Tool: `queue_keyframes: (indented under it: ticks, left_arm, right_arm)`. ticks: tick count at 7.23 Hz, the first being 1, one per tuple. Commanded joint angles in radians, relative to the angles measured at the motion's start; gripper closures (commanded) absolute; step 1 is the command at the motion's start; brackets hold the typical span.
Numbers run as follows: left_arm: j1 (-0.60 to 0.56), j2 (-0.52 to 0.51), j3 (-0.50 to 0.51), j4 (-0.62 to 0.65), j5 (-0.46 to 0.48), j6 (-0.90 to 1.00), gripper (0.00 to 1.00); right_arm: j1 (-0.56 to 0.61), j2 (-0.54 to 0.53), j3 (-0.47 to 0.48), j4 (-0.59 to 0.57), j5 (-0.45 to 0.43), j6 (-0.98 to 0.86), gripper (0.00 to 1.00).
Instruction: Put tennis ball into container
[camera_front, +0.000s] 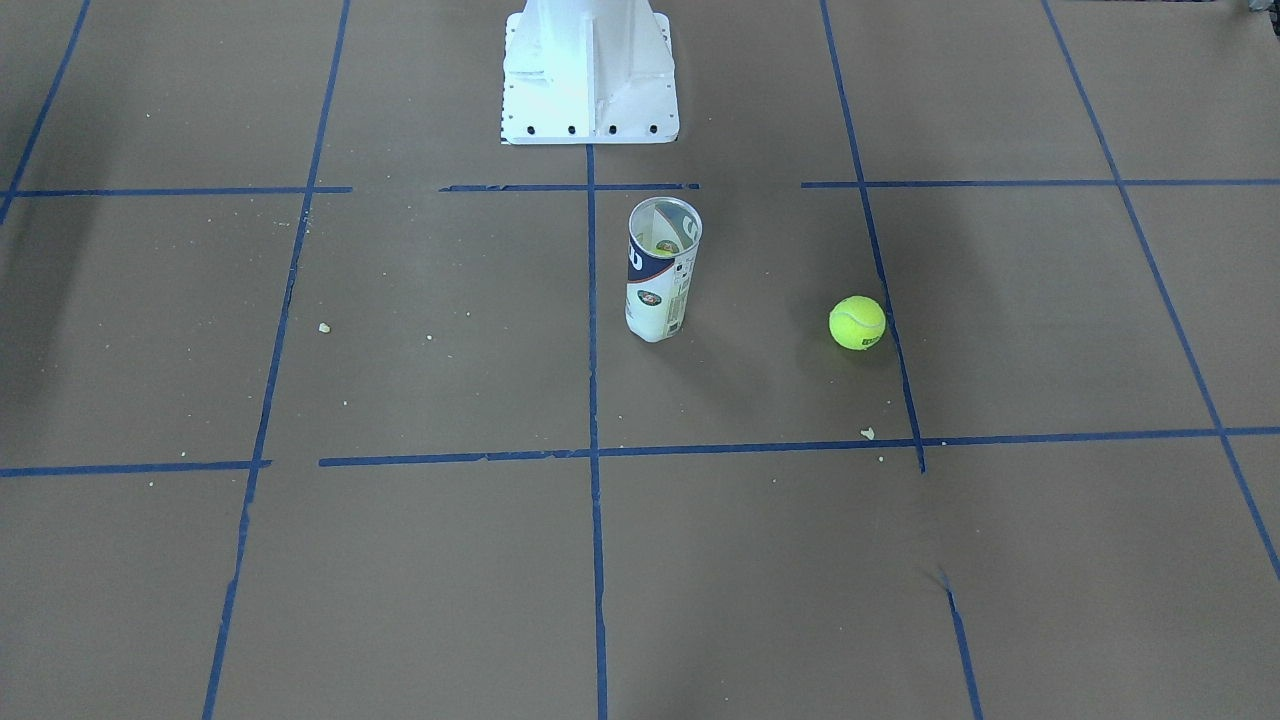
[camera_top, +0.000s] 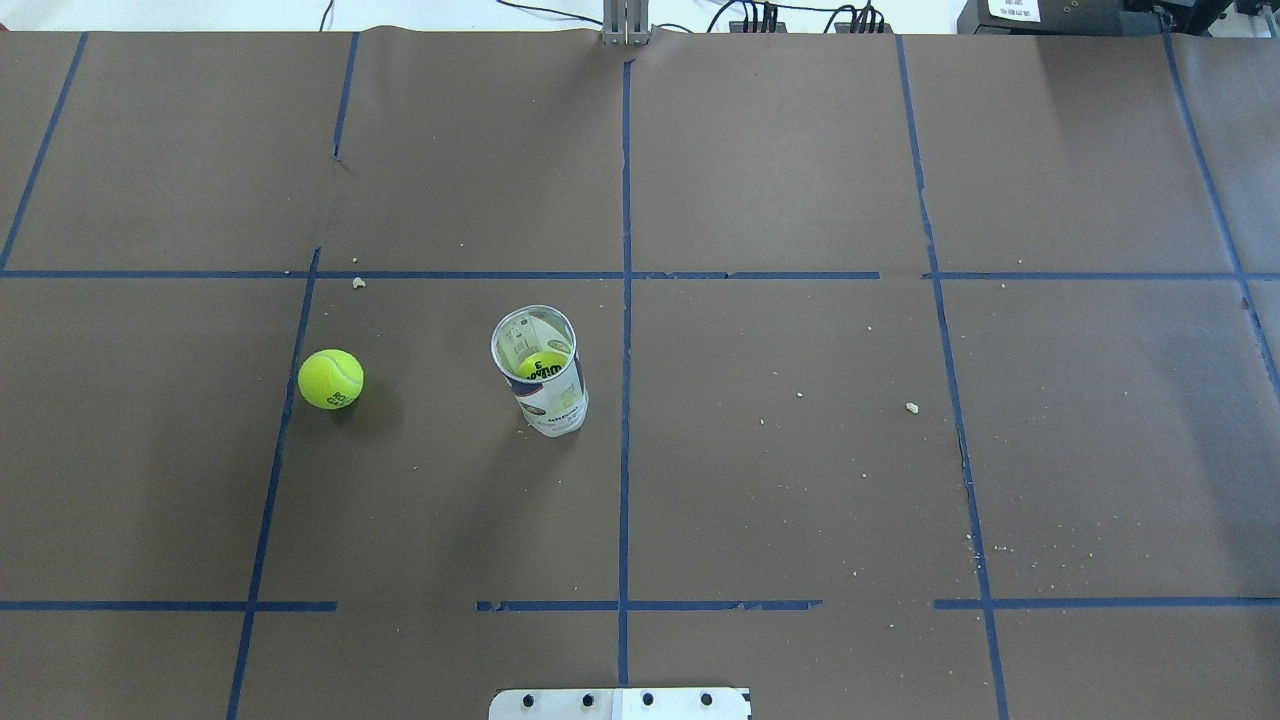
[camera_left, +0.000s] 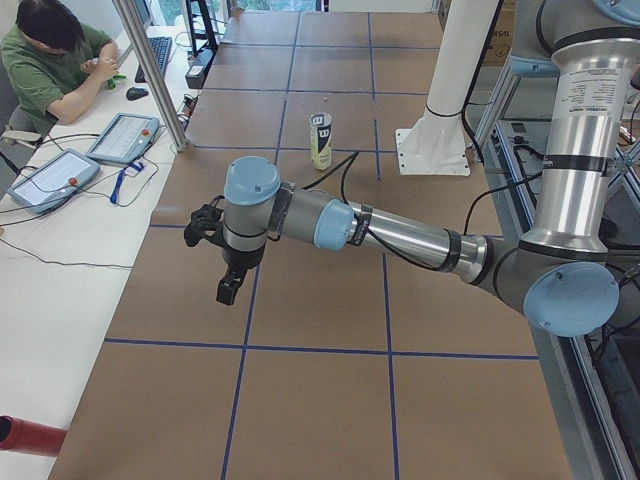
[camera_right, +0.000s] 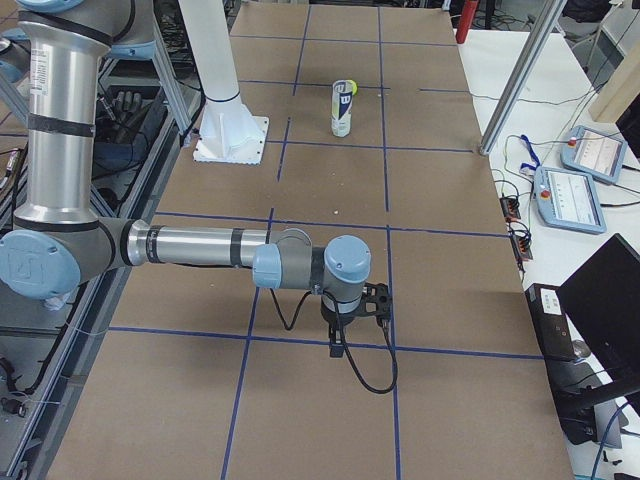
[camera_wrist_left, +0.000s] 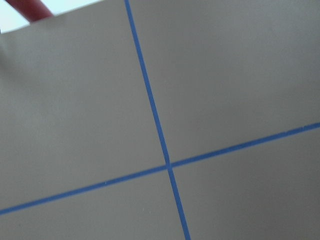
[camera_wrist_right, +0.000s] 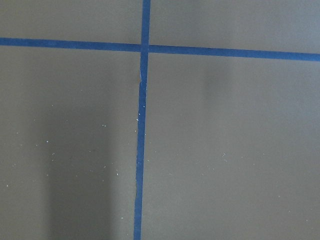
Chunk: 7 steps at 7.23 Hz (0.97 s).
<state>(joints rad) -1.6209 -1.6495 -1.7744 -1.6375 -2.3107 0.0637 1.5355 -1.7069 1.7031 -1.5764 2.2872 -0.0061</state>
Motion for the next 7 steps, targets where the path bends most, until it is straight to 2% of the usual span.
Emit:
queue_keyframes:
  ticks: [1, 3, 4, 6, 7]
  left_arm:
    - [0.072, -0.004, -0.064, -0.05, -0.05, -0.062, 0.0]
    - [0.267, -0.019, -0.137, -0.053, -0.05, -0.508, 0.0]
    - [0.361, -0.073, -0.166, -0.053, -0.047, -0.779, 0.0]
    - [0.577, -0.182, -0.171, -0.05, -0.01, -1.06, 0.0]
    - [0.674, -0.223, -0.169, -0.048, 0.131, -1.082, 0.0]
  right_arm:
    - [0.0, 0.001, 0.0, 0.001, 0.0, 0.0, 0.0]
    - [0.0, 0.0, 0.0, 0.001, 0.0, 0.0, 0.0]
    - [0.0, 0.001, 0.0, 0.001, 0.0, 0.0, 0.0]
    - [0.0, 0.0, 0.0, 0.001, 0.0, 0.0, 0.0]
    - [0.0, 0.001, 0.001, 0.001, 0.0, 0.0, 0.0]
